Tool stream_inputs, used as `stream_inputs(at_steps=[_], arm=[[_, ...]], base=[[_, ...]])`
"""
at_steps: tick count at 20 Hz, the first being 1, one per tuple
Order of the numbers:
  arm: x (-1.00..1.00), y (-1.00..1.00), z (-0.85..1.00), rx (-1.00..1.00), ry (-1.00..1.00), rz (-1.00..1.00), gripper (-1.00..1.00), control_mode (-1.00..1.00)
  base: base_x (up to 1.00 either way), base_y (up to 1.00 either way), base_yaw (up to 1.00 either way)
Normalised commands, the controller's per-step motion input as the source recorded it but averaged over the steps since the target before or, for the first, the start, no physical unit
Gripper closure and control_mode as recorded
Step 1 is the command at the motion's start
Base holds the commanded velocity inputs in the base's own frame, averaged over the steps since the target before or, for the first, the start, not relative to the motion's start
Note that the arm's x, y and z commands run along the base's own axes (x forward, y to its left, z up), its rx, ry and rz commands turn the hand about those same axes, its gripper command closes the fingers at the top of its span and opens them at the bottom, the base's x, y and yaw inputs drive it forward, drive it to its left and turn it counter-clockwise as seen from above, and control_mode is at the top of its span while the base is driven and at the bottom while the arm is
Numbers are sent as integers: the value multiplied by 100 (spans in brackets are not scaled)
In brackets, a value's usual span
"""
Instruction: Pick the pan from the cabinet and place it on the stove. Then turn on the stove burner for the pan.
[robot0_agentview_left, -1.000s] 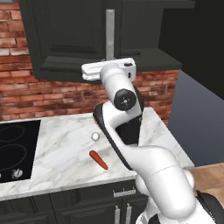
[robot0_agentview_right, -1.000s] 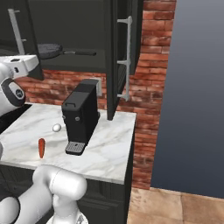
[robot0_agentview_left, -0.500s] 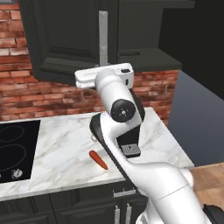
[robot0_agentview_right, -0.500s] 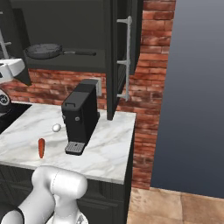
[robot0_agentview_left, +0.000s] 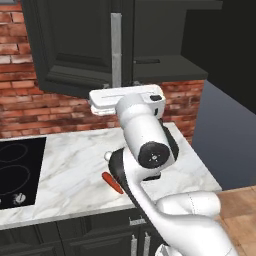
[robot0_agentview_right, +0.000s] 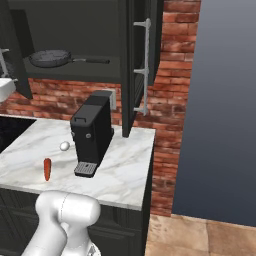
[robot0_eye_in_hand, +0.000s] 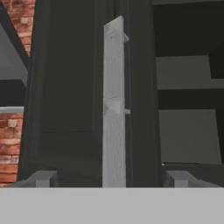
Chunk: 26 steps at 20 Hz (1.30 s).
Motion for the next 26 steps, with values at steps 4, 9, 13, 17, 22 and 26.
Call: stream_inputs(at_steps=[4, 9, 13, 17, 22, 26], arm=[[-68, -28, 21, 25, -1, 0, -100, -100], [-20, -71, 32, 34, 3, 3, -100, -100], [1, -81, 9, 31, 9, 4, -100, -100], [7, -69, -5, 30, 19, 9, -100, -100], [14, -44, -18, 32, 20, 17, -100, -100], [38, -27, 0, 30, 19, 16, -100, -100]], base=[[0, 0, 0], [0, 0, 0], [0, 0, 0], [0, 0, 0], [0, 0, 0], [0, 0, 0]])
